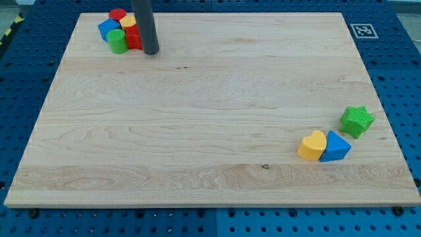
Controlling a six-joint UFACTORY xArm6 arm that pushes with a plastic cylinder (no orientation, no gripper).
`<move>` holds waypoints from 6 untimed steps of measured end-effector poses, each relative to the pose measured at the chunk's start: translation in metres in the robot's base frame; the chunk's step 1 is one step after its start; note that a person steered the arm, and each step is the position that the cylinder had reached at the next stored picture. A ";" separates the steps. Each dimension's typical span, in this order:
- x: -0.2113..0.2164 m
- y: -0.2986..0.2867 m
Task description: Place your arm vertically below the yellow heart
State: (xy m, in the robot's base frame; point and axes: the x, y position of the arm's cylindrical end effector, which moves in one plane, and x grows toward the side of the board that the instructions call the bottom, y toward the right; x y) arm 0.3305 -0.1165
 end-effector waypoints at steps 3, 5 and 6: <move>0.140 0.057; 0.287 0.146; 0.288 0.213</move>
